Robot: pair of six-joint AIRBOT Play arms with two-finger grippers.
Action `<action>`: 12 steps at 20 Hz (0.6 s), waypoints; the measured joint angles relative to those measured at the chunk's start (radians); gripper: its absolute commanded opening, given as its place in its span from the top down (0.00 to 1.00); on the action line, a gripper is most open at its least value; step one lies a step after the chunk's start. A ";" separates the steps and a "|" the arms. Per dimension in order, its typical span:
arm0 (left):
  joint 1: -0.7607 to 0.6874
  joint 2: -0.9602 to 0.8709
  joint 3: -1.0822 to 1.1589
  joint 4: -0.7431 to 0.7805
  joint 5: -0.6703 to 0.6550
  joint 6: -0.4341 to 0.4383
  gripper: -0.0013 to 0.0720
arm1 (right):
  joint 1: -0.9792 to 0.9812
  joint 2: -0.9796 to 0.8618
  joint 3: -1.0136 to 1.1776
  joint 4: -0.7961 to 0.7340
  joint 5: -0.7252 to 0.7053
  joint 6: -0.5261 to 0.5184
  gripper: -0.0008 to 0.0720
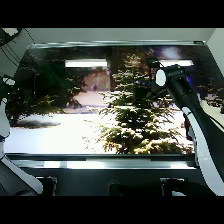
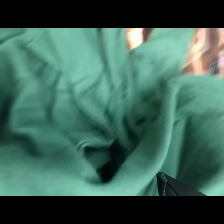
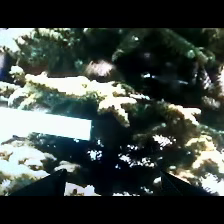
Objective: Fold the shirts.
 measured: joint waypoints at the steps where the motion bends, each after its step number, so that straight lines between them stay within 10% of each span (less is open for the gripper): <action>1: -0.003 -0.007 0.000 -0.023 0.025 0.008 0.93 | 0.000 0.000 0.000 0.008 0.000 0.000 0.04; 5: -0.024 0.017 0.013 -0.082 0.072 0.083 0.94 | 0.000 0.005 0.000 0.016 0.006 -0.011 0.04; 12: -0.159 0.386 0.029 -0.113 -0.051 0.539 0.94 | 0.000 0.187 0.010 -0.196 0.043 -0.062 0.04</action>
